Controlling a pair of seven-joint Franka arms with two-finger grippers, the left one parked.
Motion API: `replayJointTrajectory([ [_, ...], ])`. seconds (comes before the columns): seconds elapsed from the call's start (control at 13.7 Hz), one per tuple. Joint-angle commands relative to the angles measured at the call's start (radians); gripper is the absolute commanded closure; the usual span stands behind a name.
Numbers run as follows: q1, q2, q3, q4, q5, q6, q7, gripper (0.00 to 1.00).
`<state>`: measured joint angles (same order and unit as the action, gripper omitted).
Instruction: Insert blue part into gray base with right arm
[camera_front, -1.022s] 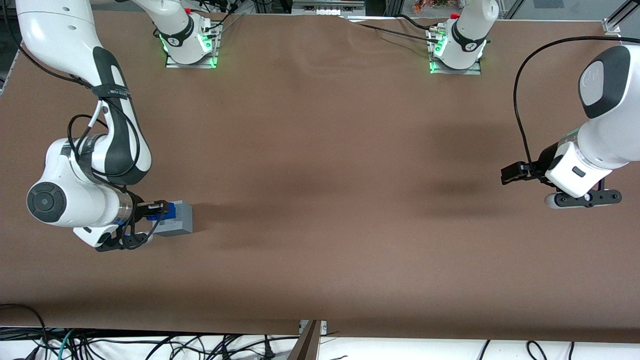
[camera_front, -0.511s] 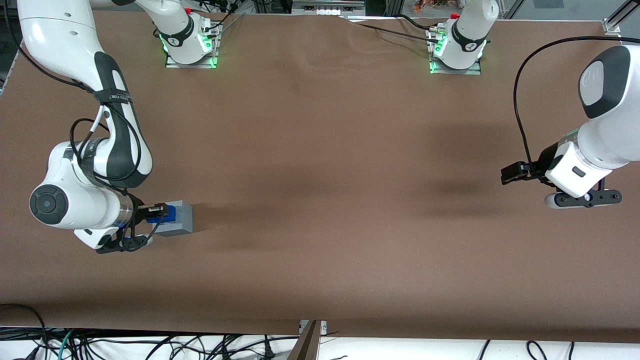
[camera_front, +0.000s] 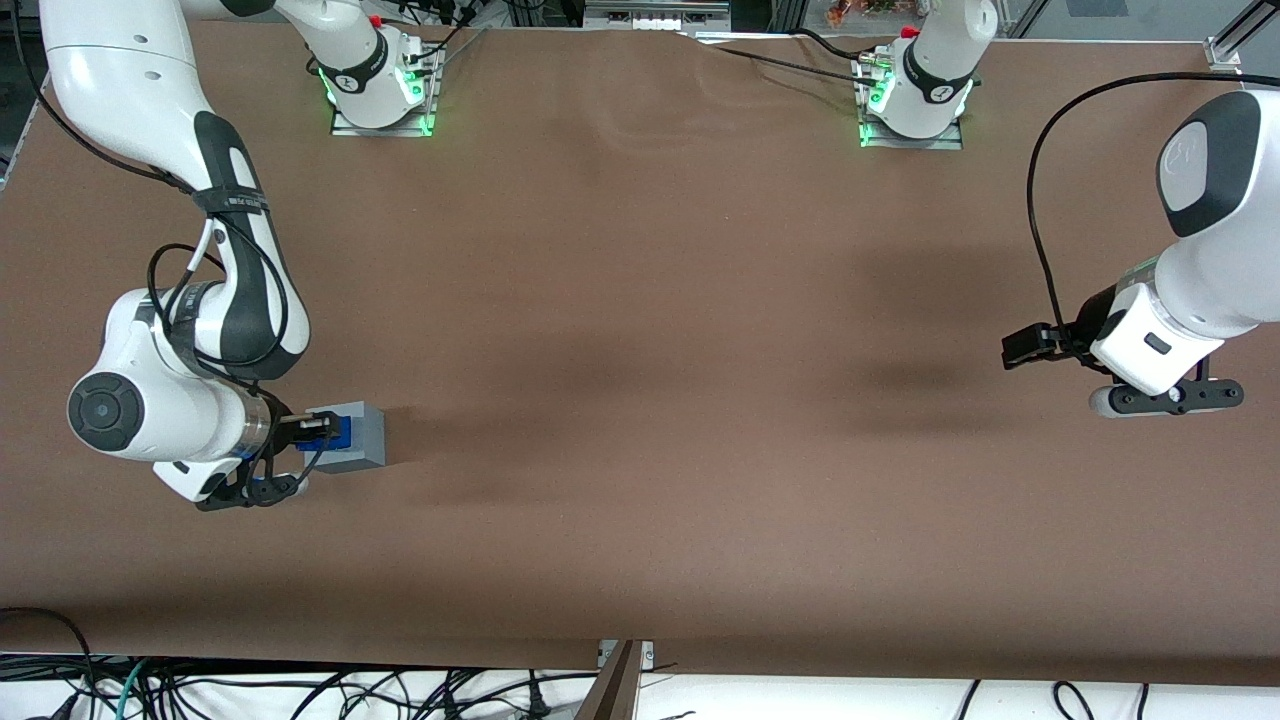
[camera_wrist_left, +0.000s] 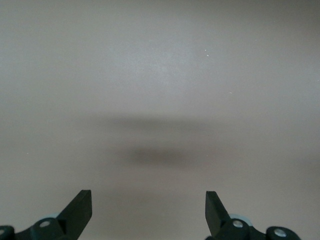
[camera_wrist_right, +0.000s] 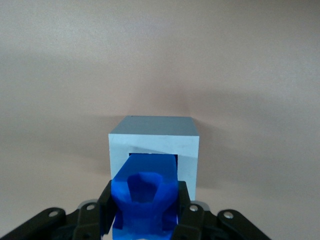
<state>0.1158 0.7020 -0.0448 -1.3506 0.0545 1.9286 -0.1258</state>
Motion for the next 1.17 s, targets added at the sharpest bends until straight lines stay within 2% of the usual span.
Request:
replayJointTrajectory([
  [0.0, -0.005, 0.001, 0.005, -0.007, 0.001, 0.024, 0.009, 0.73],
  [0.15, -0.005, 0.002, 0.005, -0.009, 0.001, 0.024, 0.009, 0.64],
  [0.29, -0.005, 0.001, 0.005, -0.007, 0.001, 0.024, 0.032, 0.01],
  [0.8, 0.001, -0.062, 0.005, -0.002, 0.004, -0.009, 0.051, 0.01],
  [1.09, -0.001, -0.224, 0.005, -0.002, 0.008, -0.144, 0.054, 0.01],
])
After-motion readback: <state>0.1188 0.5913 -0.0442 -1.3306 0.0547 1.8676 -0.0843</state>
